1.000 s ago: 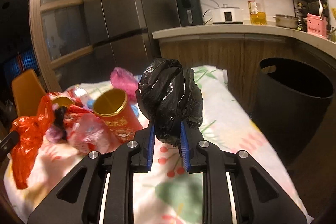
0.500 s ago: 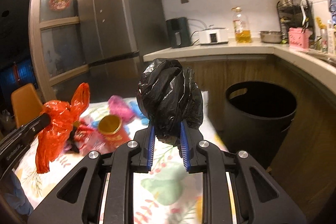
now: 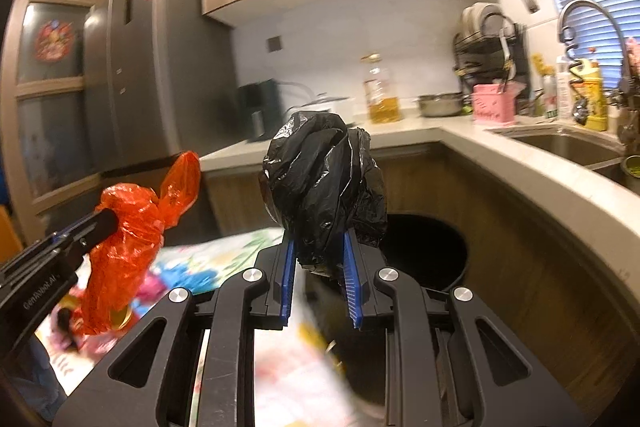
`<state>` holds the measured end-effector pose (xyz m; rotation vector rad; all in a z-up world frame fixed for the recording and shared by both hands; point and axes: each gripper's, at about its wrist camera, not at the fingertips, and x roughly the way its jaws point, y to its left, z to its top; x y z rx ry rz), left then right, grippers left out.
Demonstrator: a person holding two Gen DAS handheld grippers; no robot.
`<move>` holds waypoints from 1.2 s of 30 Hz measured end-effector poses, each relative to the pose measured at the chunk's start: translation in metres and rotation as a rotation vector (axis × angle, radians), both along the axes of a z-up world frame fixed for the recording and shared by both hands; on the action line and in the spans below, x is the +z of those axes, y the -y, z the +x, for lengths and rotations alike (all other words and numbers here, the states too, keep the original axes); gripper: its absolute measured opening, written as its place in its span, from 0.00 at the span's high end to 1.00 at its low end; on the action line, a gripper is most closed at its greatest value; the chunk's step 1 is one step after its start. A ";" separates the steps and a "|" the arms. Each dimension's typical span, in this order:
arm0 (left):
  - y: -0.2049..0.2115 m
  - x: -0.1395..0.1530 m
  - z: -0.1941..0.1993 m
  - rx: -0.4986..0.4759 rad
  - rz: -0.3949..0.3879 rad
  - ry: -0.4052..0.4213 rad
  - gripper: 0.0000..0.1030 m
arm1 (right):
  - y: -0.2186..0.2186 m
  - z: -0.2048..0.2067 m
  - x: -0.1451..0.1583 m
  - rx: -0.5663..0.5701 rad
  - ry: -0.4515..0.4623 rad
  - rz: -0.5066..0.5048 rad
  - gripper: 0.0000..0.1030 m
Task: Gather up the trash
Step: 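Carry both bags to the black bin and open the right tool over it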
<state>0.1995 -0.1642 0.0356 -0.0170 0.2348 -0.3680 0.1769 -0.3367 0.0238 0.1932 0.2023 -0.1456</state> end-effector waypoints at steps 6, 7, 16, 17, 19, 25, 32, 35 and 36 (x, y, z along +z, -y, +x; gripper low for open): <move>0.045 -0.001 0.024 -0.063 -0.002 0.006 0.90 | 0.030 0.018 0.000 -0.024 0.008 0.017 0.78; 0.052 -0.003 0.029 -0.069 -0.002 0.002 0.90 | 0.035 0.022 -0.002 -0.024 0.005 0.016 0.78; 0.085 -0.011 0.056 -0.115 -0.027 -0.013 0.90 | 0.063 0.041 -0.006 -0.013 0.005 0.053 0.77; 0.089 -0.012 0.059 -0.118 -0.029 -0.013 0.90 | 0.064 0.043 -0.007 -0.010 0.004 0.059 0.77; 0.094 -0.014 0.063 -0.123 -0.030 -0.015 0.90 | 0.067 0.046 -0.008 -0.011 0.000 0.062 0.77; 0.104 -0.021 0.076 -0.136 -0.045 -0.027 0.90 | 0.075 0.053 -0.011 -0.014 -0.004 0.064 0.76; 0.114 -0.028 0.090 -0.150 -0.055 -0.053 0.90 | 0.081 0.063 -0.015 -0.017 -0.009 0.063 0.75; 0.118 -0.032 0.095 -0.157 -0.055 -0.056 0.90 | 0.084 0.067 -0.016 -0.016 -0.011 0.065 0.75; 0.119 -0.033 0.096 -0.160 -0.056 -0.058 0.89 | 0.085 0.069 -0.018 -0.017 -0.014 0.065 0.74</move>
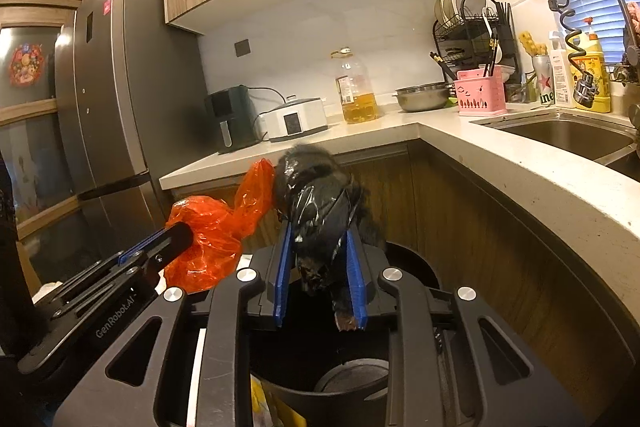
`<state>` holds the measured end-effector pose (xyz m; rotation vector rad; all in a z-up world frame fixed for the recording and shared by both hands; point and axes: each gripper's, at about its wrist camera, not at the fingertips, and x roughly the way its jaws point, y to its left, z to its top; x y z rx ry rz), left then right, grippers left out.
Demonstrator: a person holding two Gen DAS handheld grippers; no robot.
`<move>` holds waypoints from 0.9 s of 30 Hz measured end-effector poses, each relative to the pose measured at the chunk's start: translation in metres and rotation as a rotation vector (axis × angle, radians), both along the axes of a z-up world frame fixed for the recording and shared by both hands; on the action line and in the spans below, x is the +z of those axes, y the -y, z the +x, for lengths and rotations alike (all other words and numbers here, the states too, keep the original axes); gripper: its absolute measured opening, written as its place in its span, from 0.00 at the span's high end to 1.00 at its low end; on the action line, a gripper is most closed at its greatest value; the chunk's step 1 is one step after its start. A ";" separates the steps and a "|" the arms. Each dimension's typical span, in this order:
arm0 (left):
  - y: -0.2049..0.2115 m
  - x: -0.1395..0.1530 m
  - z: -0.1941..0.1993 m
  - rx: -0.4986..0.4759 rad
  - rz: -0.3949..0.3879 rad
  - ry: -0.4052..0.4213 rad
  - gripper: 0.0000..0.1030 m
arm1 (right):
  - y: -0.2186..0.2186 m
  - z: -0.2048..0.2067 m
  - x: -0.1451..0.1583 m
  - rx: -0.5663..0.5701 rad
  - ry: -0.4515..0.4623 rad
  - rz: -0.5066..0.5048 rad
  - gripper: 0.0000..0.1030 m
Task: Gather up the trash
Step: 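Carry both bags to the black bin and open the right tool over it, then open the left tool over the bin, dropping the red bag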
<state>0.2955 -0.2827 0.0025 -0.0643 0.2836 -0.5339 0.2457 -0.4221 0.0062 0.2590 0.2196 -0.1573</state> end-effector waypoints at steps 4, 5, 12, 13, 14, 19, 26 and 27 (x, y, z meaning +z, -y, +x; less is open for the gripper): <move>0.003 -0.005 0.006 -0.034 -0.009 -0.017 0.86 | 0.006 0.000 -0.002 -0.017 -0.003 0.013 0.63; 0.004 -0.007 0.008 -0.031 0.004 -0.022 0.85 | 0.007 -0.001 -0.002 -0.026 0.001 0.015 0.60; -0.009 -0.014 0.014 0.002 -0.035 -0.066 0.40 | 0.012 -0.012 0.002 -0.057 0.002 0.021 0.51; -0.012 -0.013 0.014 0.009 -0.045 -0.069 0.38 | 0.011 -0.014 0.004 -0.057 0.002 0.020 0.50; -0.016 -0.012 0.013 0.017 -0.052 -0.073 0.34 | 0.010 -0.016 0.005 -0.060 0.003 0.018 0.48; -0.037 -0.007 -0.002 0.088 -0.062 -0.065 0.21 | 0.003 -0.028 0.011 -0.061 0.007 0.016 0.38; -0.071 -0.006 -0.034 0.181 -0.021 -0.052 0.14 | -0.018 -0.051 0.017 -0.050 0.016 -0.006 0.29; -0.076 -0.005 -0.038 0.187 -0.018 -0.049 0.14 | -0.021 -0.053 0.018 -0.046 0.018 -0.009 0.28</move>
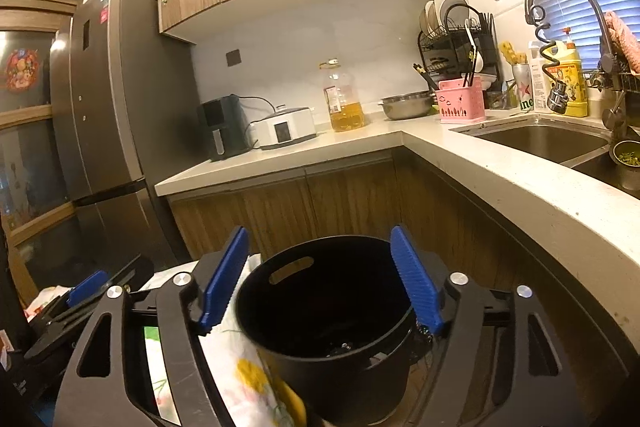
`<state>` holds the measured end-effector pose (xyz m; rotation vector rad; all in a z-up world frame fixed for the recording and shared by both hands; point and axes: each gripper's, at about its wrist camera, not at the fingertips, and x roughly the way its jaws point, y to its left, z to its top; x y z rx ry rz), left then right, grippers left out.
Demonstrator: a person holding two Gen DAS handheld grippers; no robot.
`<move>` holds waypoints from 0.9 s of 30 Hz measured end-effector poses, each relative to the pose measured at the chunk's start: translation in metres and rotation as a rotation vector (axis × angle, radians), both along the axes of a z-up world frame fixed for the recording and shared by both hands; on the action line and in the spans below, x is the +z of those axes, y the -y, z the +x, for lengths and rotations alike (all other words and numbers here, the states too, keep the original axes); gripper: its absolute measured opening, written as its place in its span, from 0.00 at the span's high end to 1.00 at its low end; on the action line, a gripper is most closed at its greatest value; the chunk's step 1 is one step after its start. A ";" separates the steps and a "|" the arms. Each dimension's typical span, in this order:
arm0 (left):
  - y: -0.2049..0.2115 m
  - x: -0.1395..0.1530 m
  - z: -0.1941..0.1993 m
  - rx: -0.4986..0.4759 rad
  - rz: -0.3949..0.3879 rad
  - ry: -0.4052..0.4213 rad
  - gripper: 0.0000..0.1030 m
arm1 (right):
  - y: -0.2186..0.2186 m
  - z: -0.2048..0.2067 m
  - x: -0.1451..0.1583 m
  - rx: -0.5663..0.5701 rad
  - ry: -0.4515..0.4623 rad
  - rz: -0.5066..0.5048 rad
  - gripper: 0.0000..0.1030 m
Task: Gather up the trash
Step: 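Open the left tool over the bin, dropping the red bag, then grasp the snack wrapper with the left tool while the right tool grasps the red cup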
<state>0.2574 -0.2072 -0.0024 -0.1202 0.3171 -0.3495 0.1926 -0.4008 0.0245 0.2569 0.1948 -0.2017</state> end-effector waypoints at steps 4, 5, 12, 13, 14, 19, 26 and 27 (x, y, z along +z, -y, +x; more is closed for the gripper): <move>-0.020 0.004 -0.021 0.040 0.017 0.016 0.13 | -0.016 -0.013 0.004 0.008 0.011 -0.009 0.28; -0.028 0.005 -0.027 0.057 0.018 0.019 0.13 | -0.020 -0.017 0.004 0.010 0.014 -0.011 0.28; -0.069 0.004 -0.063 0.121 0.024 0.033 0.13 | -0.048 -0.039 -0.001 0.030 0.019 -0.009 0.28; -0.074 0.003 -0.067 0.131 0.026 0.035 0.13 | -0.052 -0.042 -0.002 0.035 0.016 -0.007 0.28; -0.082 0.002 -0.073 0.144 0.028 0.041 0.13 | -0.057 -0.044 -0.003 0.045 0.013 -0.005 0.28; -0.110 -0.002 -0.092 0.209 0.040 0.045 0.13 | -0.080 -0.052 -0.007 0.092 0.006 -0.009 0.28; -0.147 -0.017 -0.108 0.306 0.065 0.047 0.13 | -0.118 -0.051 -0.013 0.191 -0.005 -0.033 0.28; -0.154 -0.021 -0.110 0.321 0.069 0.049 0.13 | -0.123 -0.050 -0.014 0.205 -0.005 -0.036 0.28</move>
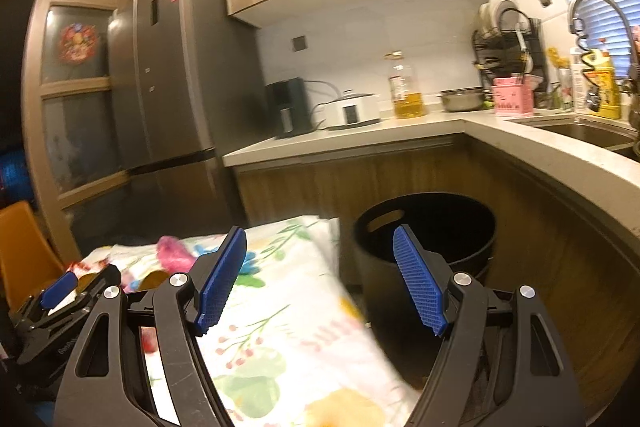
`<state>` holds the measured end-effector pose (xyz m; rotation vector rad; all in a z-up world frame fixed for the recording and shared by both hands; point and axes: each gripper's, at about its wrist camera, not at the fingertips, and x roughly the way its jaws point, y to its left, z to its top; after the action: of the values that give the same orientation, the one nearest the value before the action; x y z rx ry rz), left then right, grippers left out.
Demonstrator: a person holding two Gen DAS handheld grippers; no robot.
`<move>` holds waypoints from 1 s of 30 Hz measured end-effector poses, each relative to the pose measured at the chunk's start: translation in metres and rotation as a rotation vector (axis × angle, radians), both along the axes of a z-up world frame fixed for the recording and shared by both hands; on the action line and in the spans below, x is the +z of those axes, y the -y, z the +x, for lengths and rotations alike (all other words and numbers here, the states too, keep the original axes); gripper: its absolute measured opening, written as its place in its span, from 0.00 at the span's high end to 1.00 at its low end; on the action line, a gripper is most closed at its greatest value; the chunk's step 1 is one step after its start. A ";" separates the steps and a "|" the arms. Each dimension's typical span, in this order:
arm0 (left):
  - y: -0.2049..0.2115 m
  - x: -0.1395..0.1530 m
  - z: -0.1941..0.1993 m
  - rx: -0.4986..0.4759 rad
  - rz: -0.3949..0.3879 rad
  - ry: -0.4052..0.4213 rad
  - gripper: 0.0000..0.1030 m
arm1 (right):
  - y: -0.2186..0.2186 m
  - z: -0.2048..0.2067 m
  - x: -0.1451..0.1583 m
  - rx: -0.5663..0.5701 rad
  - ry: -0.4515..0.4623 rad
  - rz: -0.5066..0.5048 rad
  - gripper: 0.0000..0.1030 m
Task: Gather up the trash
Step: 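Grasp the snack wrapper with the left tool while the right tool grasps the red cup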
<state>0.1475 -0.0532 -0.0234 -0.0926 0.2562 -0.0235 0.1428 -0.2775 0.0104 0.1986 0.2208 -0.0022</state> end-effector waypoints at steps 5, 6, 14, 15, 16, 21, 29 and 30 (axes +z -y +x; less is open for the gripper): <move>-0.027 -0.020 -0.001 0.048 0.003 -0.016 0.13 | -0.023 0.011 -0.009 0.060 -0.018 -0.002 0.28; -0.032 -0.023 -0.001 0.053 0.002 -0.022 0.13 | -0.027 0.013 -0.011 0.070 -0.023 -0.001 0.28; -0.057 -0.048 0.015 0.072 -0.002 -0.082 0.23 | -0.070 0.035 -0.033 0.166 -0.067 -0.020 0.28; -0.058 -0.051 0.019 0.068 -0.008 -0.096 0.26 | -0.073 0.036 -0.035 0.175 -0.072 -0.022 0.28; -0.060 -0.054 0.024 0.062 -0.013 -0.109 0.28 | -0.078 0.039 -0.038 0.186 -0.080 -0.028 0.28; -0.063 -0.062 0.045 0.046 -0.022 -0.178 0.47 | -0.091 0.048 -0.045 0.221 -0.099 -0.042 0.28; -0.067 -0.074 0.053 0.001 -0.038 -0.237 0.87 | -0.113 0.063 -0.057 0.281 -0.124 -0.062 0.28; -0.068 -0.074 0.052 -0.008 -0.043 -0.236 0.91 | -0.115 0.065 -0.058 0.289 -0.126 -0.064 0.28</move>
<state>0.1992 0.0151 -0.0974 -0.1376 0.4924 -0.0265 0.2082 -0.1628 -0.0478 0.1019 0.3726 0.2658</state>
